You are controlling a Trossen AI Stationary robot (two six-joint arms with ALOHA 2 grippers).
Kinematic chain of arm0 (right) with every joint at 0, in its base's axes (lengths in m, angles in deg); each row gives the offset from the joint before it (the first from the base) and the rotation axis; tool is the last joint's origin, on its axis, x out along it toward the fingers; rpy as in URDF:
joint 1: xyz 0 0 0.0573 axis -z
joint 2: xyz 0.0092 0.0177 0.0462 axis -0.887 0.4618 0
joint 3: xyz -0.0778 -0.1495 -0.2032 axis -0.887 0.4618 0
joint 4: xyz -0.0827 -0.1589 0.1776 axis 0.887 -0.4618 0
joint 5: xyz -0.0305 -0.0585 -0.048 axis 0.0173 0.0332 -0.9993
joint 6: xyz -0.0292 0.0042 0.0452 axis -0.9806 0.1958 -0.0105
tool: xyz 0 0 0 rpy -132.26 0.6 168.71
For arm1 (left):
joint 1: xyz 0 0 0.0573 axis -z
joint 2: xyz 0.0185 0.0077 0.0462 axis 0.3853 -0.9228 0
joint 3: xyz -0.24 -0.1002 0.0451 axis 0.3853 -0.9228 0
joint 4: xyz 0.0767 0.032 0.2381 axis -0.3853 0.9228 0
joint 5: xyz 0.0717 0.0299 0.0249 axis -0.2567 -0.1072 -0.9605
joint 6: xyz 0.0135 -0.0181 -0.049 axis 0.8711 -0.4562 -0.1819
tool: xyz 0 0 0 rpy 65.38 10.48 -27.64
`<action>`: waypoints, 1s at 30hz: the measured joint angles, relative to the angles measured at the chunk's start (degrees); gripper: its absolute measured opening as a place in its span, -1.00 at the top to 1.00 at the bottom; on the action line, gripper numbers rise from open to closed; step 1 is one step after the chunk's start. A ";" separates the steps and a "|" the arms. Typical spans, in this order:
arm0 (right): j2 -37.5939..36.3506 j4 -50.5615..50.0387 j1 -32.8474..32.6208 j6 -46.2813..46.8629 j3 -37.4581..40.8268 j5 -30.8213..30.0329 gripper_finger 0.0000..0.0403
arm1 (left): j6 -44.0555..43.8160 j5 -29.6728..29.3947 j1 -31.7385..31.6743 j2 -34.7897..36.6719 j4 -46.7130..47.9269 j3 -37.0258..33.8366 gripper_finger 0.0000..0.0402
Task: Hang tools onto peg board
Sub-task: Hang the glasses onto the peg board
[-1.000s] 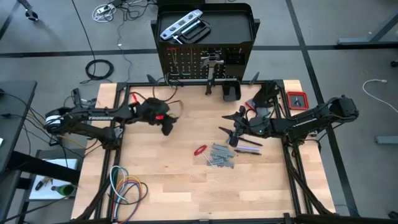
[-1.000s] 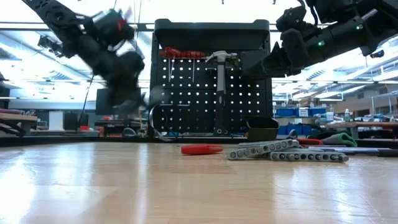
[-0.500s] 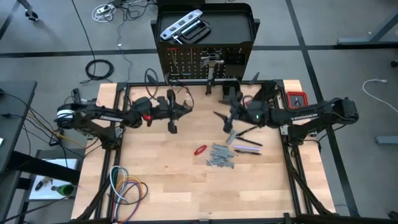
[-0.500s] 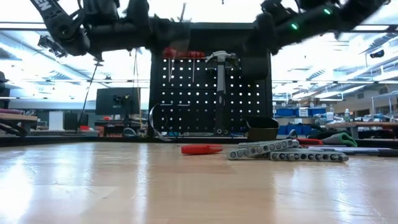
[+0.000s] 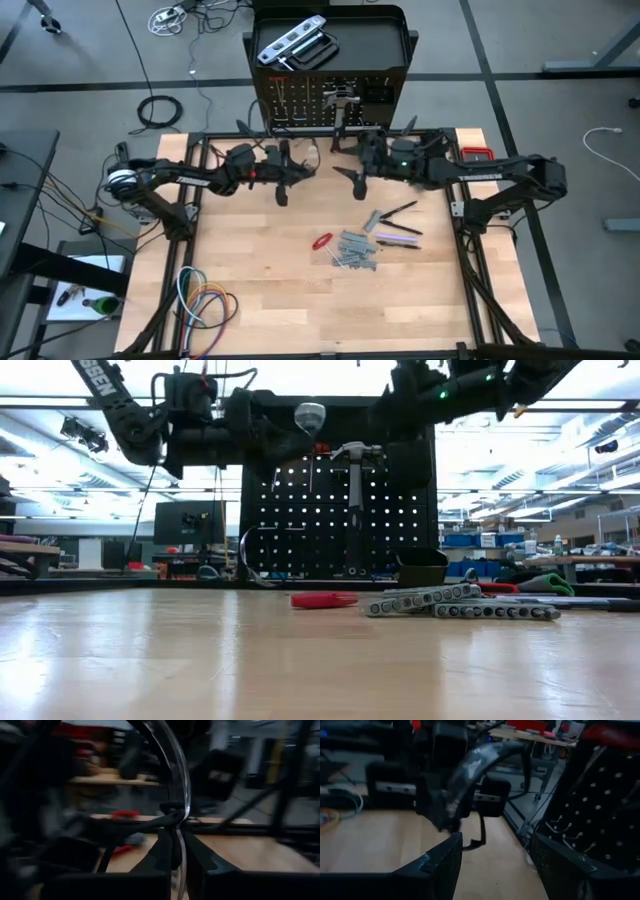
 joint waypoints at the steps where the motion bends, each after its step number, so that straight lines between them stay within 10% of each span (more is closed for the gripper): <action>1: 0.73 -0.39 -0.02 -1.02 -0.17 0.58 -0.21 | -1.31 2.40 0.06 -0.93 0.03 0.80 0.89; 10: 0.04 -6.65 -1.33 -10.52 -2.00 10.61 -0.20 | -12.95 26.79 1.54 -7.89 -0.10 7.22 0.89; 30: -0.52 -6.09 -4.87 -21.16 -2.00 9.88 0.09 | -15.89 27.62 5.73 -11.95 0.21 9.94 0.79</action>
